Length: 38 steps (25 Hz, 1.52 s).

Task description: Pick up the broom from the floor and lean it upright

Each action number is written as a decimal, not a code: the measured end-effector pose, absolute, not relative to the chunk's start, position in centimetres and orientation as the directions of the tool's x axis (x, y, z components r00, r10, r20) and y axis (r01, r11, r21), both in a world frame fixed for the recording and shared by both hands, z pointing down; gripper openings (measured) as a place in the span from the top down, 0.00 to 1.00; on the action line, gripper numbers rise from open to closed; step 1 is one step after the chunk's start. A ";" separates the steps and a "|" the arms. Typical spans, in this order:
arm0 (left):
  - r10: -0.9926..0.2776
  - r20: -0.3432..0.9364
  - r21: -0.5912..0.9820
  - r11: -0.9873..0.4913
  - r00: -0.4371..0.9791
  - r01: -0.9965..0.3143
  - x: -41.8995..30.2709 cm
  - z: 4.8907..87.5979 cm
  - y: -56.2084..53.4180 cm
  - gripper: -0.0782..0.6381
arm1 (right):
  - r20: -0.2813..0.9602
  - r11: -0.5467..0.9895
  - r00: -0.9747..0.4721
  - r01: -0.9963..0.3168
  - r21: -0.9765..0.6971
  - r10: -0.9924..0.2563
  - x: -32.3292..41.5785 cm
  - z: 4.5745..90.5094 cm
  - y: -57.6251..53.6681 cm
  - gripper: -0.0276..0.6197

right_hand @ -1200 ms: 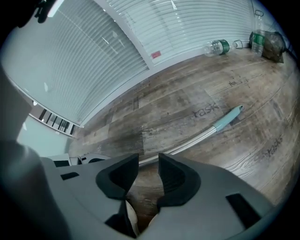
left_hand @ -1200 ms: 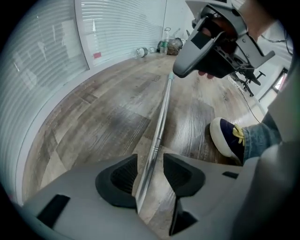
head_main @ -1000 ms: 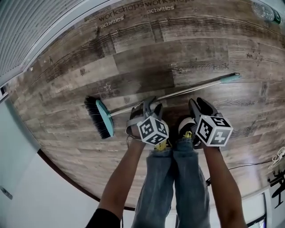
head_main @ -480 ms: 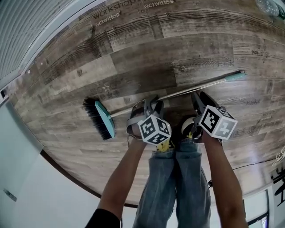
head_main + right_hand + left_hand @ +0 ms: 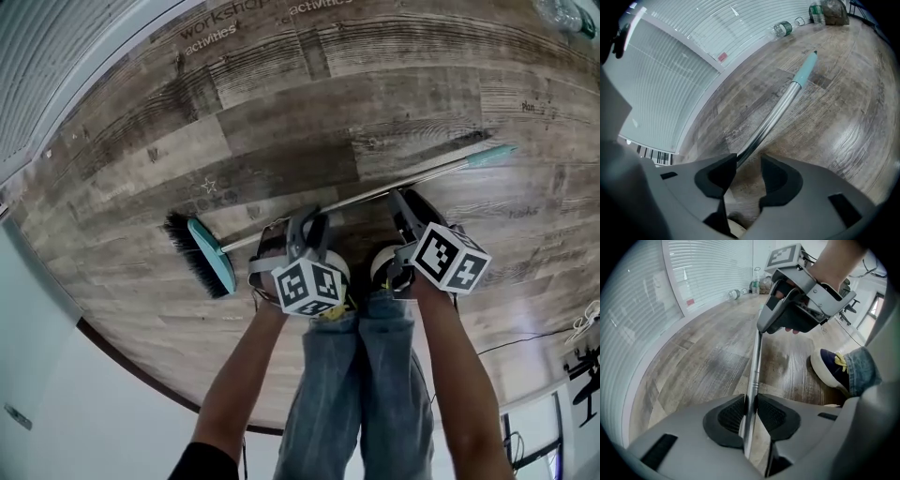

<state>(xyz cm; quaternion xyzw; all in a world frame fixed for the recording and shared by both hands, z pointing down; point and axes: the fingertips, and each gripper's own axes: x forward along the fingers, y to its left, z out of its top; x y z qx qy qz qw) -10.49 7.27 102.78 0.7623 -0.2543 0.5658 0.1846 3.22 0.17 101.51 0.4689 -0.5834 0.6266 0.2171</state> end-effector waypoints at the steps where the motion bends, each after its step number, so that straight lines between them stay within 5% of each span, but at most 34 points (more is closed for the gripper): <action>1: -0.187 0.954 -0.013 -0.804 0.232 -0.595 -10.6 102.7 7.2 0.75 | 0.827 -0.228 -0.479 -0.805 -0.547 -0.293 2.9 101.3 -0.1 0.70; 13: -0.209 0.949 -0.025 -0.795 0.235 -0.607 -11.5 99.8 5.8 0.76 | 0.704 -0.233 -0.584 -0.679 -0.696 -0.405 0.5 97.6 -3.1 0.78; 25: -0.234 0.946 -0.042 -0.775 0.224 -0.631 -12.4 95.2 4.1 0.77 | 0.658 -0.096 -0.614 -0.695 -0.712 -0.437 -1.5 91.0 -5.8 0.78; 38: -0.303 0.926 -0.067 -0.718 0.224 -0.693 -13.3 82.0 0.3 0.77 | 0.581 0.142 -0.657 -0.712 -0.688 -0.480 -4.6 73.5 -9.3 0.81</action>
